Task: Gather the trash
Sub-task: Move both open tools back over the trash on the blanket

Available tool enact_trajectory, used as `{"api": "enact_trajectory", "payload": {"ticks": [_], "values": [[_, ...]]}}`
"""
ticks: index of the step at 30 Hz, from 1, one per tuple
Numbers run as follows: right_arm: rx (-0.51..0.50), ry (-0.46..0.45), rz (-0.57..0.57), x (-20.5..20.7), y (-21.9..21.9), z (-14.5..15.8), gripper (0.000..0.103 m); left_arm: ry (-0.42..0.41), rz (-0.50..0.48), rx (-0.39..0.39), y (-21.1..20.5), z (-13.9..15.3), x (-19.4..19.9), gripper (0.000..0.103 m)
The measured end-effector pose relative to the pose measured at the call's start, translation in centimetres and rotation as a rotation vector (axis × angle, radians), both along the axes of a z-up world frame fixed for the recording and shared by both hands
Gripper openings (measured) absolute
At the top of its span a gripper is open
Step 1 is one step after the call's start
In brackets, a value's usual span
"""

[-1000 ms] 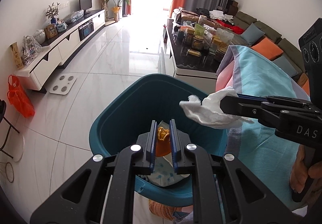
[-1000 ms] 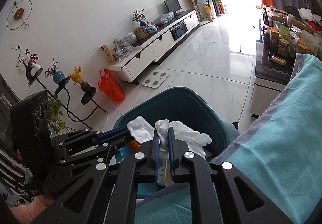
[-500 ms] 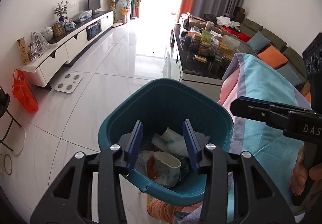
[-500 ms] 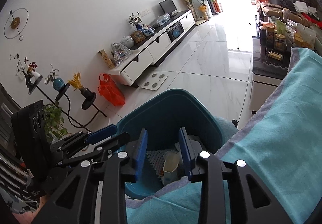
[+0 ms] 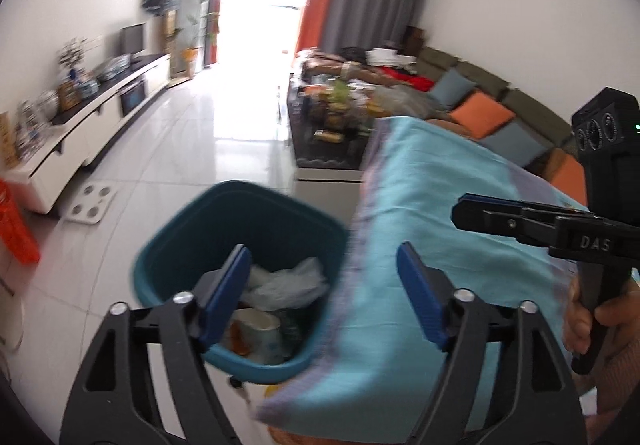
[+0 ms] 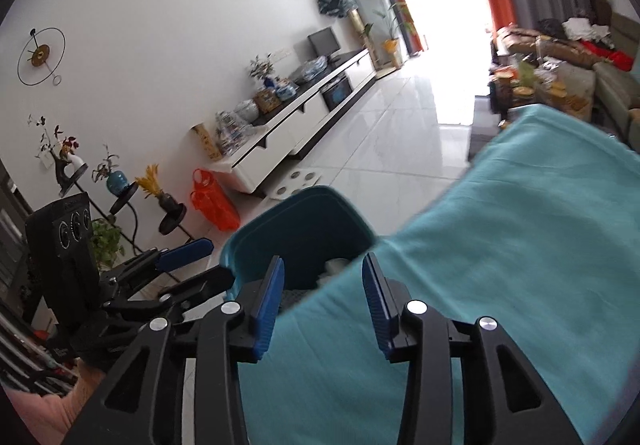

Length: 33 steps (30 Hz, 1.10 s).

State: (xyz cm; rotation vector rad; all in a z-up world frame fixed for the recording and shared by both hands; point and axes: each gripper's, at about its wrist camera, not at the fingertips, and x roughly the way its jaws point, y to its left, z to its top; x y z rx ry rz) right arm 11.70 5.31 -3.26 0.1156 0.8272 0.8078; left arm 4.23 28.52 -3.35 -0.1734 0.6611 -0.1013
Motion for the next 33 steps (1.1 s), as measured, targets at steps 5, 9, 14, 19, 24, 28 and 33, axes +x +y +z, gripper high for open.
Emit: {"api": "enact_trajectory", "payload": {"ticks": [5,9,14,19,24,28,33], "values": [[-0.018,-0.041,-0.116,-1.6,-6.4,0.6,0.051,-0.023,-0.156,-0.012,-6.2,0.5,0.2,0.087],[-0.036,-0.046,-0.227,-2.7,-12.5,0.5,0.051,-0.018,-0.27,-0.016,-11.5,0.3,0.7,0.087],[-0.069,-0.049,-0.364,-3.7,-19.3,0.4,0.051,0.004,-0.406,-0.014,-18.5,-0.2,1.0,0.087],[-0.103,-0.064,-0.477,-5.0,-24.6,0.2,0.051,0.011,-0.497,0.002,-24.1,-0.4,1.1,0.087],[-0.114,-0.077,-0.573,-5.8,-29.4,0.2,0.052,0.031,-0.559,0.007,-28.9,-0.7,1.5,0.087],[-0.124,-0.09,-0.653,-6.5,-33.1,0.4,0.052,0.043,-0.601,0.027,-32.2,-0.9,2.0,0.086],[-0.137,-0.097,-0.712,-6.9,-36.3,0.5,0.052,0.061,-0.65,0.036,-35.7,-0.9,2.9,0.082]]}}
